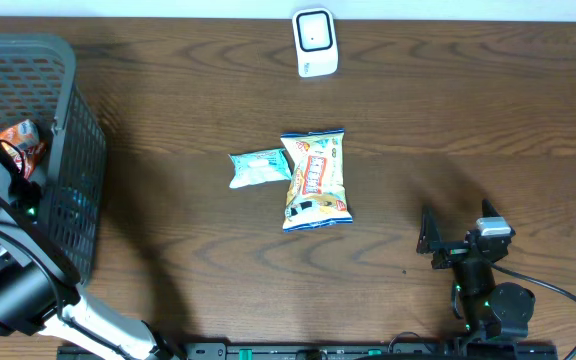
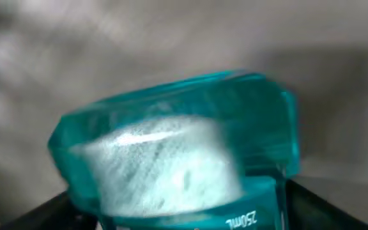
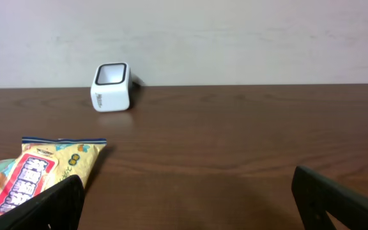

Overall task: Scan the item barcode
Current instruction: 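Reach into the basket and grasp the blue Listerine bottle with the left gripper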

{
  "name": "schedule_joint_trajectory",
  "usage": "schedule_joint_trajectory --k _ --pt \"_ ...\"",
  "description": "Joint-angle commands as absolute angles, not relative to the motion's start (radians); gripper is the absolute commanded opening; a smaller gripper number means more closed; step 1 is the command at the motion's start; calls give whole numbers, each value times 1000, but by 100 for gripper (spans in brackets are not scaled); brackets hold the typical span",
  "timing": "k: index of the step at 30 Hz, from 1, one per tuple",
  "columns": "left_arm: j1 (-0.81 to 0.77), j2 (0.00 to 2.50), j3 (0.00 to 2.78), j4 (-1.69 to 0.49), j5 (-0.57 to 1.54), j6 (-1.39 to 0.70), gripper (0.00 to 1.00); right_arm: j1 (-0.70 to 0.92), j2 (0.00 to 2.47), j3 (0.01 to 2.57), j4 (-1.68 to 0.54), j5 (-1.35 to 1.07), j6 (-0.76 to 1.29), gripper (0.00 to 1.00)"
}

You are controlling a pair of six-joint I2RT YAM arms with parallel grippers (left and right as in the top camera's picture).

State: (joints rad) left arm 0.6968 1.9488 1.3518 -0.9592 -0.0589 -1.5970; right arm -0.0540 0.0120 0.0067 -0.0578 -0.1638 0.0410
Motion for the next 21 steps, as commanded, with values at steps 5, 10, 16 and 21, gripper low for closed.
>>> schedule_joint_trajectory --k 5,10,16,21 --pt "700 1973 1319 -951 -127 -1430 65 -53 6 6 -62 -163 47 99" --pt "700 1971 1320 -939 -124 -1334 64 -53 6 6 -62 -163 47 99" --pt "700 1935 1349 -921 -108 -1222 62 -53 6 6 -62 -163 47 99" --pt "700 1846 1393 -920 -75 -1165 59 -53 6 6 -62 -163 47 99"
